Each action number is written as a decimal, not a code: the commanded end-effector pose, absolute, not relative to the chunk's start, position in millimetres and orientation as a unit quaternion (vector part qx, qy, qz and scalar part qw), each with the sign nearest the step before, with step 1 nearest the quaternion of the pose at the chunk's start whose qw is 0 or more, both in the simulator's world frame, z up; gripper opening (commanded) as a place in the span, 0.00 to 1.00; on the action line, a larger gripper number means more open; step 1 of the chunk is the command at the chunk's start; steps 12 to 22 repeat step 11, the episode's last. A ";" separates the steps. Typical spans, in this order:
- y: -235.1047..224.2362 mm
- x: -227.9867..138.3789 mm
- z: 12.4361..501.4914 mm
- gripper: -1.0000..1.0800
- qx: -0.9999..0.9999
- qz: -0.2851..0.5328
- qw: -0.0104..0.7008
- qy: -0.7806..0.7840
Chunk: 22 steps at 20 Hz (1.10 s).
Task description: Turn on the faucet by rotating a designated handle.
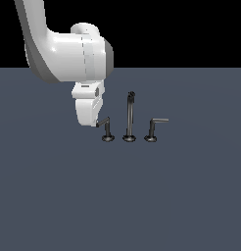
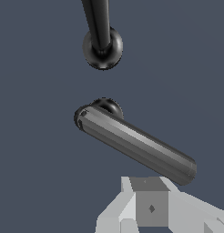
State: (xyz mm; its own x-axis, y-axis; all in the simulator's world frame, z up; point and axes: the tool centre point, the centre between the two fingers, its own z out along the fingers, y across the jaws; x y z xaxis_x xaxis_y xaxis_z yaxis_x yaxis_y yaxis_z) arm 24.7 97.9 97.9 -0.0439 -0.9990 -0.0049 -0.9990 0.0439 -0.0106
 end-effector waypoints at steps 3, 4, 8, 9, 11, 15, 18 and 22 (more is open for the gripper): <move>82.9 14.3 97.9 0.00 -0.690 -0.001 0.003 0.723; 79.7 11.9 97.9 0.00 -0.690 -0.001 0.002 0.723; 66.4 2.1 97.9 0.00 -0.690 -0.001 0.001 0.723; 63.1 -0.4 98.0 0.00 -0.690 0.000 0.001 0.723; 59.7 -2.9 98.0 0.00 -0.690 0.000 0.000 0.723; 59.7 -2.9 98.0 0.00 -0.690 0.000 0.000 0.723; 59.7 -2.9 98.0 0.00 -0.690 0.000 0.000 0.723; 59.7 -2.9 98.0 0.00 -0.690 0.000 0.000 0.723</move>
